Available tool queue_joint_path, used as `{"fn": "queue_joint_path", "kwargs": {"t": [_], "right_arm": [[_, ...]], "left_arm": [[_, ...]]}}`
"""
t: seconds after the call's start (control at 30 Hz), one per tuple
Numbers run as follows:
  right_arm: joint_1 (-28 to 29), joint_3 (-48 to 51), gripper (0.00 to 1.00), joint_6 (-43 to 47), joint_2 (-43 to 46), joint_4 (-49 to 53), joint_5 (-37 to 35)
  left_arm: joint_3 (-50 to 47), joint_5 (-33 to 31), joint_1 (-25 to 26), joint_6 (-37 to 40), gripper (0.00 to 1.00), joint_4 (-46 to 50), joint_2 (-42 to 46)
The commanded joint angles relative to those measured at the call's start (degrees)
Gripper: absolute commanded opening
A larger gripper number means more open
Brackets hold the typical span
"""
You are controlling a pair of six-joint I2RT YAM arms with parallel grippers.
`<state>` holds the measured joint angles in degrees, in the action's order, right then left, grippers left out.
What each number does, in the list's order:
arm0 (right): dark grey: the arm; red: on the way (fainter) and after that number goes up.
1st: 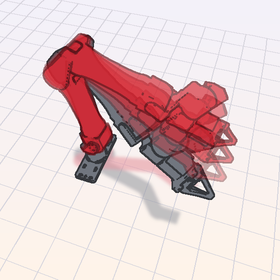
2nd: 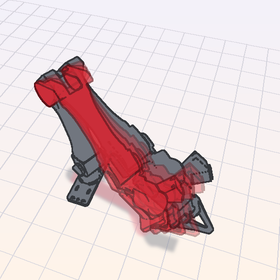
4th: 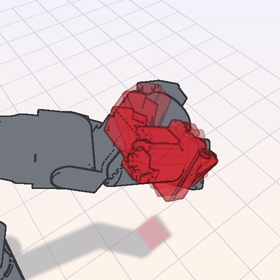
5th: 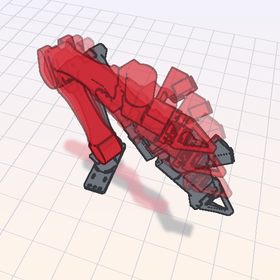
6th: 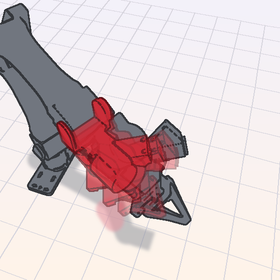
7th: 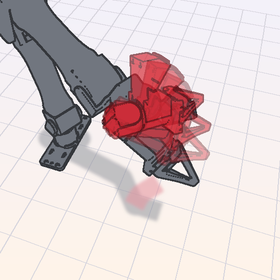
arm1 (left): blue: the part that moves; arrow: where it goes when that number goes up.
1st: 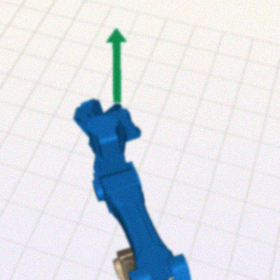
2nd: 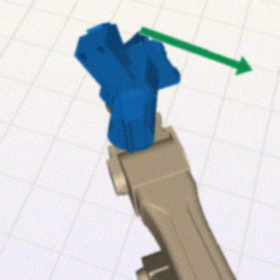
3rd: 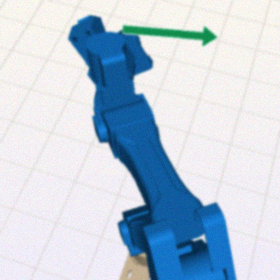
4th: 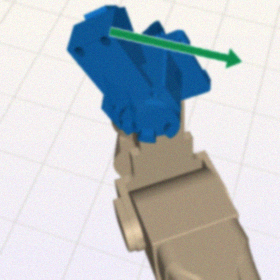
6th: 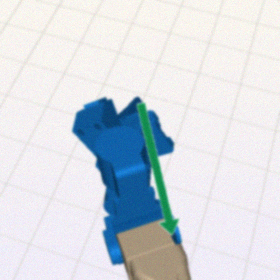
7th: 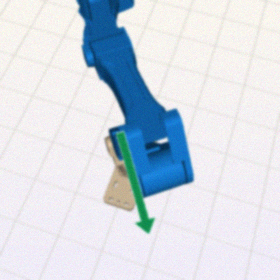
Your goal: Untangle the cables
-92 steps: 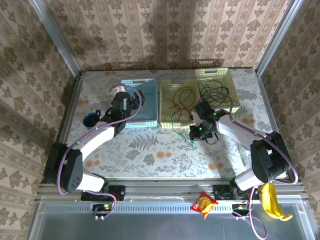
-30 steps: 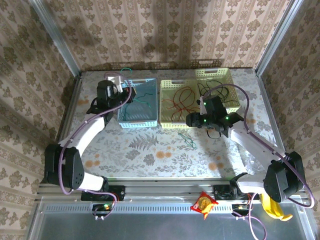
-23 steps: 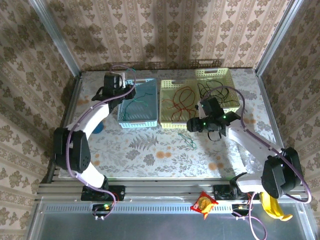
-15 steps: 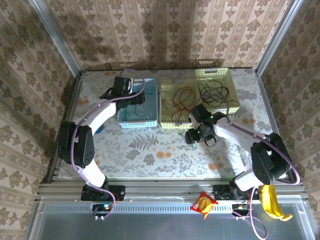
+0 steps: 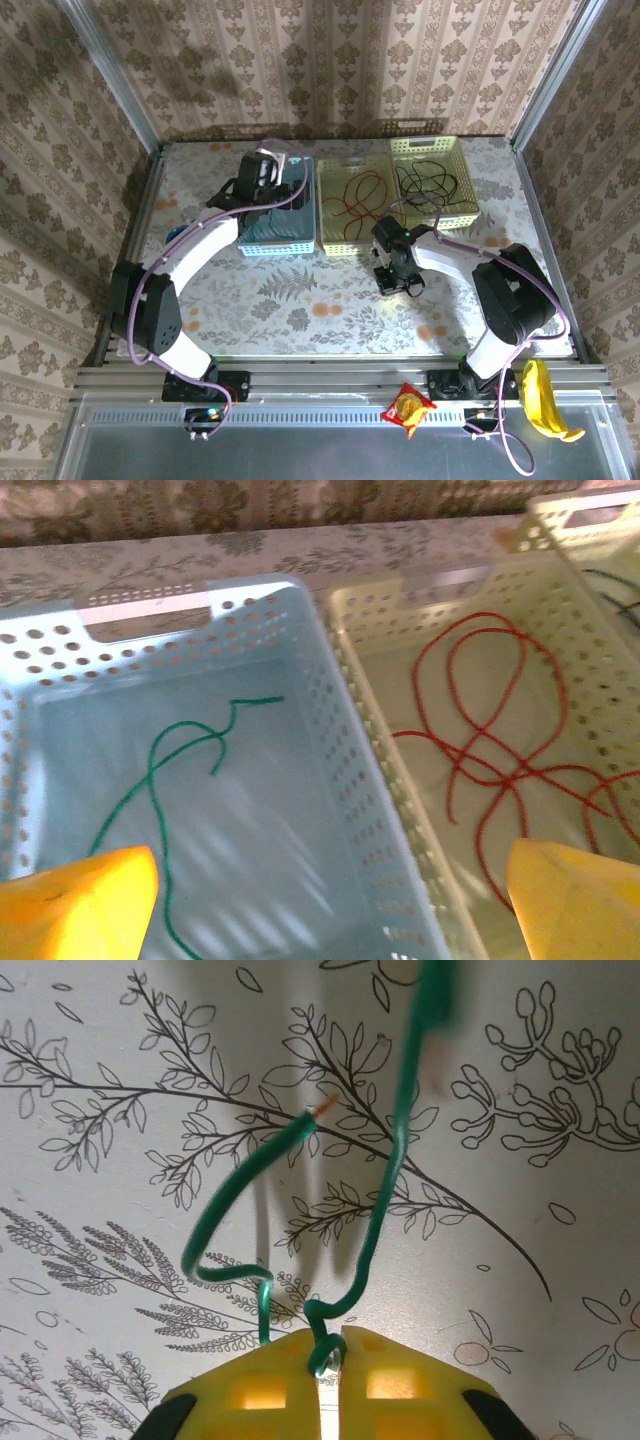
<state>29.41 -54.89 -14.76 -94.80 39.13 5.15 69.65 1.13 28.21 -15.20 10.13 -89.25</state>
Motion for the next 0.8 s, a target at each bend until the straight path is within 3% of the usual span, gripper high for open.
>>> {"fn": "queue_joint_path", "kwargs": {"t": [0.0,0.27,0.47,0.77], "right_arm": [[0.03,0.70,0.07,0.79,3.46,-0.66,2.08],[0.03,5.23,0.04,2.08,16.52,-5.15,10.42],[0.06,6.68,0.05,4.07,23.65,-10.81,18.67],[0.03,3.93,0.05,5.71,25.39,-11.83,23.16]], "left_arm": [[-2.15,10.35,0.10,-1.62,0.90,-4.93,2.08],[-6.92,26.42,1.11,-3.08,0.89,-7.86,3.39],[-6.81,39.68,5.52,-0.83,0.90,-8.60,1.22],[-2.72,41.80,9.91,-0.12,0.89,-9.49,-5.32]]}}
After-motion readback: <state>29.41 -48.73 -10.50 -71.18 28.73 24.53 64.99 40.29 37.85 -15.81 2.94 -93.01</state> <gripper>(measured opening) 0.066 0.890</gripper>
